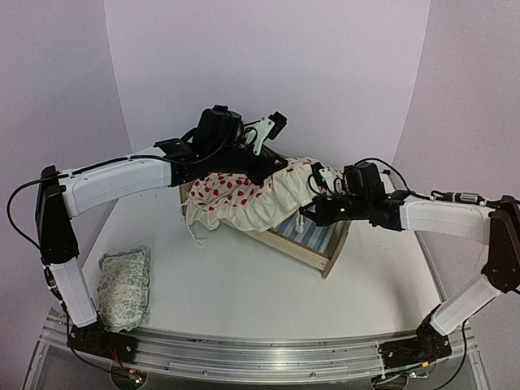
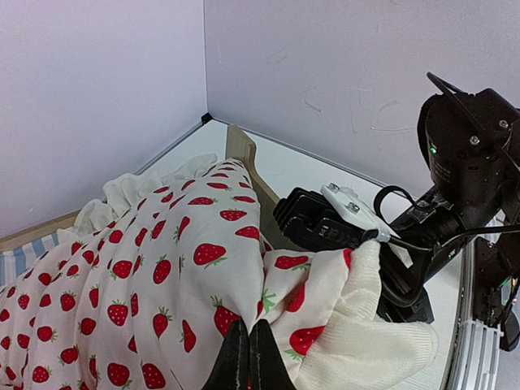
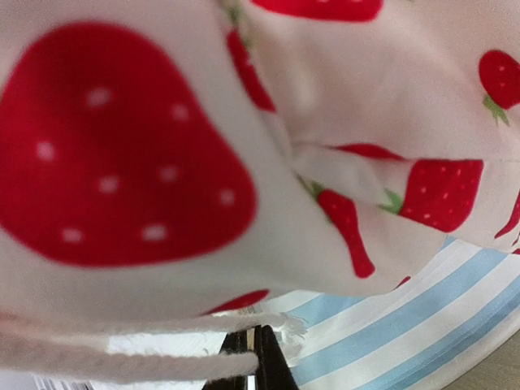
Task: Set up the pet bed
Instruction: Cross the right ropes of the mattress closest to the robot.
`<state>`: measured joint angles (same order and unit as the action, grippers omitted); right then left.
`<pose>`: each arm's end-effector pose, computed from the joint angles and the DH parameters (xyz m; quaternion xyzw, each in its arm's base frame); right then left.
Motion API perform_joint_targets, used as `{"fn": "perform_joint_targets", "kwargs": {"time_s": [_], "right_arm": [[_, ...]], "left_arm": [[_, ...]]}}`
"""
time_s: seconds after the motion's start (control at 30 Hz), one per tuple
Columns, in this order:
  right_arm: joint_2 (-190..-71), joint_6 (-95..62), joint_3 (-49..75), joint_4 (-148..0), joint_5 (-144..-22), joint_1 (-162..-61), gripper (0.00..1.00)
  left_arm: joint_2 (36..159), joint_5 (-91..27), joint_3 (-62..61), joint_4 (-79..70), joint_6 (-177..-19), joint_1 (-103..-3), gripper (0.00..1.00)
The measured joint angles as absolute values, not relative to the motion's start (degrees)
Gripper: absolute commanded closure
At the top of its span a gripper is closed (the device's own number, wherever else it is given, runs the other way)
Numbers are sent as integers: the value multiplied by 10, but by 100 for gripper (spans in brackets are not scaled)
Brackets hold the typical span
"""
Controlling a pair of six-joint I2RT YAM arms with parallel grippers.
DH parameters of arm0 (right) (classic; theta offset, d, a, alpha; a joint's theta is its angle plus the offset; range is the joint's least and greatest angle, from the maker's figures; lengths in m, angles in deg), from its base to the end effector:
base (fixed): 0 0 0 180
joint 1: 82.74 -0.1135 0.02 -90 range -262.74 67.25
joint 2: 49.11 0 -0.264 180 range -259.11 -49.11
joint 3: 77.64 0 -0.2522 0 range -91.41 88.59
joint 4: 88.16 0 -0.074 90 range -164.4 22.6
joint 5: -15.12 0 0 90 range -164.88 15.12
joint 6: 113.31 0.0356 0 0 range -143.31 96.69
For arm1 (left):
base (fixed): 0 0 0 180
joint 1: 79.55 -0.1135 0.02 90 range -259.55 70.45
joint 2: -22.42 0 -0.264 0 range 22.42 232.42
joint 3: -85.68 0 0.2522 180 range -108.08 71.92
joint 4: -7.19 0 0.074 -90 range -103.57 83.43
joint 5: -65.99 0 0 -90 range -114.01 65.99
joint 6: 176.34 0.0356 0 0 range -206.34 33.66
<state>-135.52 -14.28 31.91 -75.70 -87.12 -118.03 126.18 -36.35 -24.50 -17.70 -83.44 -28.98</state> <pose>0.2745 0.2035 0.2559 -0.2472 0.8194 0.2768 0.4368 0.2714 -0.3421 0.3637 0.4190 0.6922 -0.3146 0.4963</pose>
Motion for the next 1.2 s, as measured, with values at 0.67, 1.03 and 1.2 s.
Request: {"fn": "perform_joint_targets", "kwargs": {"time_s": [0.67, 1.03, 1.2], "right_arm": [[-1251, -172, 259, -516, -796, -1180, 100], [-1214, -183, 259, -427, -750, -1180, 100], [-1220, -196, 260, -423, -745, -1180, 100]], "left_arm": [[1262, -444, -227, -170, -878, -290, 100], [1277, -500, -210, -150, -914, -290, 100], [1278, -505, -199, -149, -924, -289, 100]]}}
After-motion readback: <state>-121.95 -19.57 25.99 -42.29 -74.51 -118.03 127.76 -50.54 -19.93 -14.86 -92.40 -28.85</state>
